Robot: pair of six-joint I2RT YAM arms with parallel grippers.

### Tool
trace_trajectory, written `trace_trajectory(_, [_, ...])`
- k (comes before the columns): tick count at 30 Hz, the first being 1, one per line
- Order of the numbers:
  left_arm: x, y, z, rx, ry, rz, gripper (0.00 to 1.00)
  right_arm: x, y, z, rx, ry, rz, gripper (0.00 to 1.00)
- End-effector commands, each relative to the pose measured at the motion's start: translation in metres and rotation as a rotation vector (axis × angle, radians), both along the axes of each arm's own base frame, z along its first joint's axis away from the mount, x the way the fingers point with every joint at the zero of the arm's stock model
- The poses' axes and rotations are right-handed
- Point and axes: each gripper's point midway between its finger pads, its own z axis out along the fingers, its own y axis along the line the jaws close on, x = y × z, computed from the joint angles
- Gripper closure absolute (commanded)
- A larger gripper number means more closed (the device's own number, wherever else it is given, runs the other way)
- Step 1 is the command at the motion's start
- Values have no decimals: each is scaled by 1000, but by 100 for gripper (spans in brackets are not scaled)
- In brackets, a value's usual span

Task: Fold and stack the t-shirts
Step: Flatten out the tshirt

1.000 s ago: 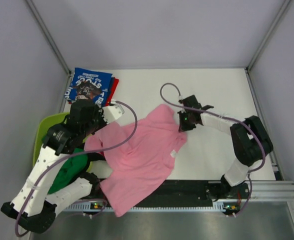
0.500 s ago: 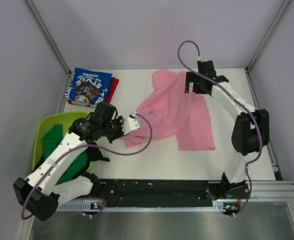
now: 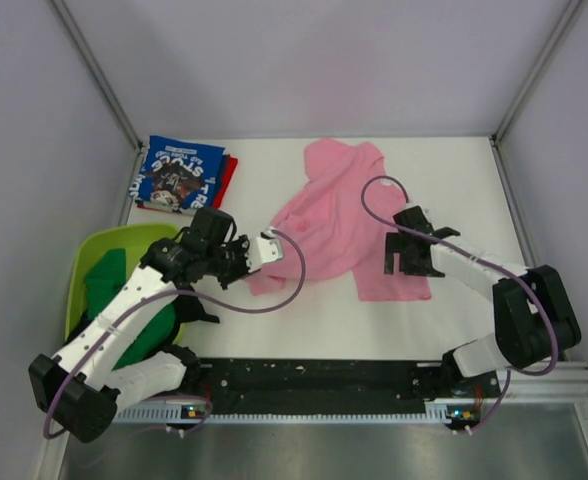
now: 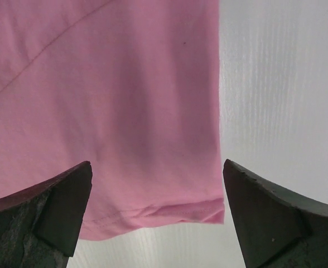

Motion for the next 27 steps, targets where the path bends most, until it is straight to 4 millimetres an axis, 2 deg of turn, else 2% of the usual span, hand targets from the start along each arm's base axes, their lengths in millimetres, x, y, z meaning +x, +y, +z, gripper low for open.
trace_trajectory(1, [-1, -5, 11, -49, -44, -8, 100, 16, 16, 2, 98, -28, -51, 1])
trace_trajectory(5, [3, 0, 24, -53, -105, 14, 100, -18, 45, -42, 250, 202, -55, 3])
trace_trajectory(8, [8, 9, 32, -43, -159, 59, 100, -24, 46, -41, 248, 223, -85, 13])
trace_trajectory(9, [9, 13, 32, -37, -174, 75, 100, -22, 48, -40, 270, 206, -97, 26])
trace_trajectory(11, [12, 18, 33, -30, -196, 110, 100, -18, 51, -38, 293, 177, -113, 60])
trace_trajectory(13, [17, 24, 32, -7, -214, 152, 100, -14, 50, -31, 294, 147, -114, 99])
trace_trajectory(14, [20, 28, 31, 7, -222, 180, 100, -11, 47, -24, 287, 120, -120, 100])
trace_trajectory(16, [28, 41, 34, 51, -262, 246, 100, -3, 42, -2, 285, 45, -123, 100])
trace_trajectory(17, [33, 49, 37, 76, -290, 282, 100, 2, 40, 15, 285, -5, -119, 100])
trace_trajectory(18, [37, 59, 42, 109, -319, 326, 100, 9, 37, 43, 289, -84, -107, 100])
trace_trajectory(21, [42, 77, 68, 160, -394, 389, 100, 13, 22, 110, 261, -255, -88, 100])
trace_trajectory(23, [39, 83, 98, 152, -455, 387, 100, 10, 11, 163, 260, -383, -69, 100])
trace_trajectory(27, [14, 80, 138, 116, -478, 264, 100, -13, -4, 245, 219, -519, 21, 100])
